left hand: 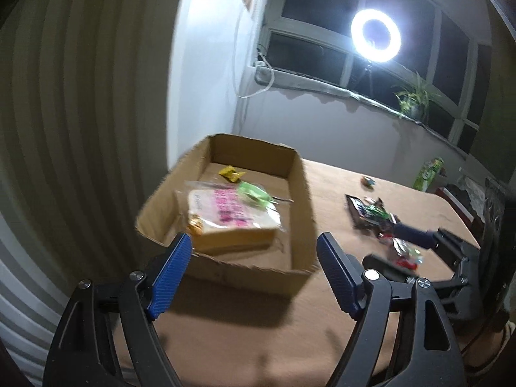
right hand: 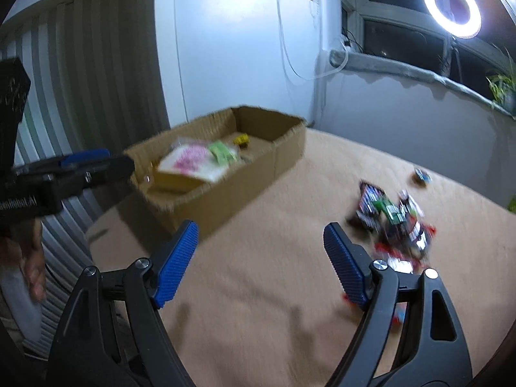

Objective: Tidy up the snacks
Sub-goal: 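Carry both snacks to the cardboard box and open both tools over it, then grasp the red-wrapped cake with the left tool while the right tool grasps the jelly cup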

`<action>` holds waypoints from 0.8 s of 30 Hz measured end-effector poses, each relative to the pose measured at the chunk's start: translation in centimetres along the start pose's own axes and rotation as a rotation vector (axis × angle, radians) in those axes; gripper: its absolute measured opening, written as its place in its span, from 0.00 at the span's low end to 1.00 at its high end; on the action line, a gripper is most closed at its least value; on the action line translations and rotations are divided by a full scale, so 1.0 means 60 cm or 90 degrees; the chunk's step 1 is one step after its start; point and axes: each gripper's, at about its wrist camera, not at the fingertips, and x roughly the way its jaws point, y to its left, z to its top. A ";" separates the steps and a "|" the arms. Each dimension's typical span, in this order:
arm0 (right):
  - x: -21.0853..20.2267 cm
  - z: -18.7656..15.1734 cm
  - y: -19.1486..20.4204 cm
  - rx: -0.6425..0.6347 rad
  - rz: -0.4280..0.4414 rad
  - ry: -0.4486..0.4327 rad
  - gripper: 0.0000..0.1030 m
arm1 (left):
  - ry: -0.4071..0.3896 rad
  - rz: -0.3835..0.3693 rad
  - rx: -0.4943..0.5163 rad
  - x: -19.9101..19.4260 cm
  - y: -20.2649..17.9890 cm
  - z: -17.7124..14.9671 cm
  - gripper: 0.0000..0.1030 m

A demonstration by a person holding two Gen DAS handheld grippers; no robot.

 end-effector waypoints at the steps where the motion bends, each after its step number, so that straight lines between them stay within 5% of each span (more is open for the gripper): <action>1: -0.006 -0.008 -0.003 0.003 -0.003 0.001 0.80 | 0.002 -0.006 0.007 0.001 -0.012 -0.002 0.78; 24: -0.043 -0.100 -0.183 0.132 -0.079 0.036 0.80 | 0.092 -0.110 0.101 0.067 -0.195 -0.058 0.78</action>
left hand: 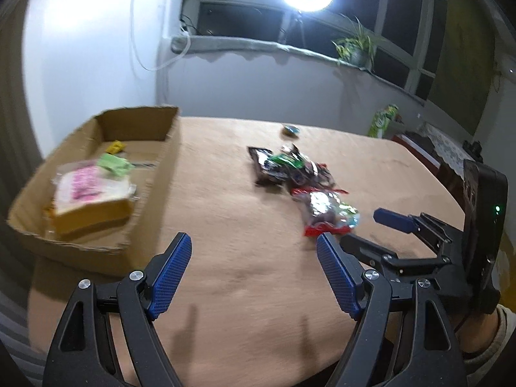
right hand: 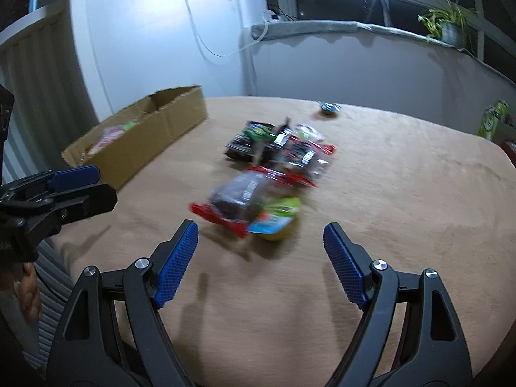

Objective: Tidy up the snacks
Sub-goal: 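Grasp the red-wrapped cake with the left tool while the right tool grasps the jelly cup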

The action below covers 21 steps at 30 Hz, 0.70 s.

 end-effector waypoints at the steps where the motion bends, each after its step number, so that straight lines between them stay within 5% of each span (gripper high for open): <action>1: 0.004 -0.002 -0.009 0.004 -0.002 0.008 0.80 | 0.007 -0.009 0.002 0.008 -0.009 0.000 0.78; 15: -0.008 -0.033 -0.081 0.006 -0.036 0.004 0.80 | 0.075 -0.066 0.028 0.139 -0.085 0.037 0.77; 19: -0.008 -0.030 -0.084 0.015 -0.028 0.002 0.80 | 0.086 -0.096 -0.006 0.149 -0.062 0.031 0.49; 21: -0.005 -0.023 -0.080 0.016 -0.018 0.003 0.80 | 0.086 -0.103 -0.023 0.147 -0.052 0.028 0.46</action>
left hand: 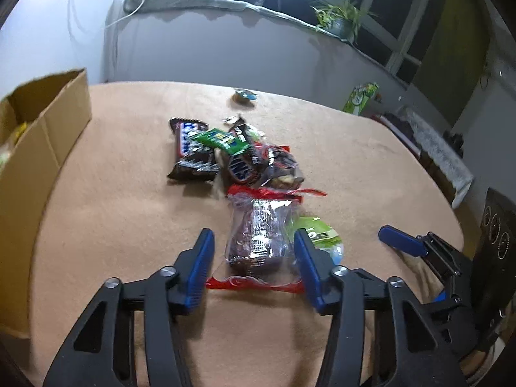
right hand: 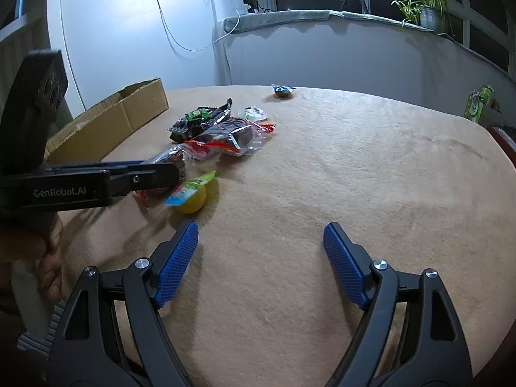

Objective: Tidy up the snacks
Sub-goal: 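Grasp the red-wrapped cake with the left tool while the right tool grasps the jelly cup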

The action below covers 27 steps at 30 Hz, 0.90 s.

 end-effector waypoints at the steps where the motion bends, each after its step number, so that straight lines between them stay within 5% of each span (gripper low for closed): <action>1: 0.003 0.004 0.004 -0.001 0.006 0.002 0.80 | -0.002 -0.003 -0.006 -0.003 0.005 -0.002 0.44; 12: 0.053 0.034 0.075 -0.055 0.010 0.037 0.80 | -0.033 -0.010 -0.047 -0.053 0.046 -0.019 0.40; 15: 0.056 0.037 0.085 -0.064 0.008 0.040 0.66 | -0.038 -0.010 -0.052 -0.064 0.056 -0.021 0.40; 19: 0.053 0.038 0.091 -0.074 -0.001 0.047 0.31 | -0.043 -0.013 -0.062 -0.076 0.069 -0.031 0.40; 27: 0.018 0.033 0.084 -0.045 0.010 0.027 0.31 | -0.060 -0.024 -0.083 -0.105 0.081 -0.048 0.40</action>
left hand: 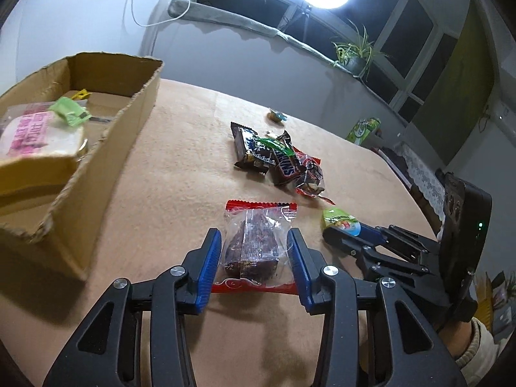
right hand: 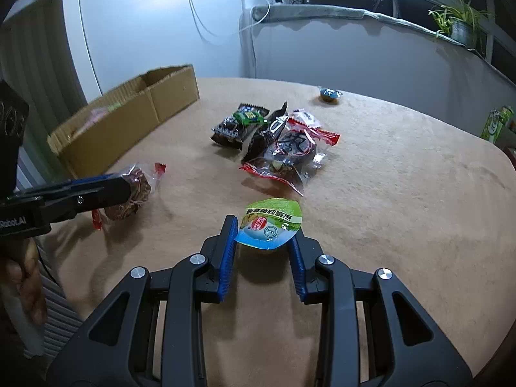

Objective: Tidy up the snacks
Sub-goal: 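Grasp the red-wrapped cake with the left tool while the right tool grasps the jelly cup, then drop the cake and jelly cup into the box, then return toward the pile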

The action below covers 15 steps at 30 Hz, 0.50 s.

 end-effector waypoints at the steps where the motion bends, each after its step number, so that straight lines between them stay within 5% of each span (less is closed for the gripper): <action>1: -0.009 0.000 0.001 0.000 0.000 -0.007 0.31 | -0.003 -0.002 -0.003 -0.005 0.000 -0.002 0.40; 15: -0.093 0.030 0.016 -0.016 0.004 -0.079 0.31 | -0.082 0.007 0.032 -0.086 -0.043 0.021 0.39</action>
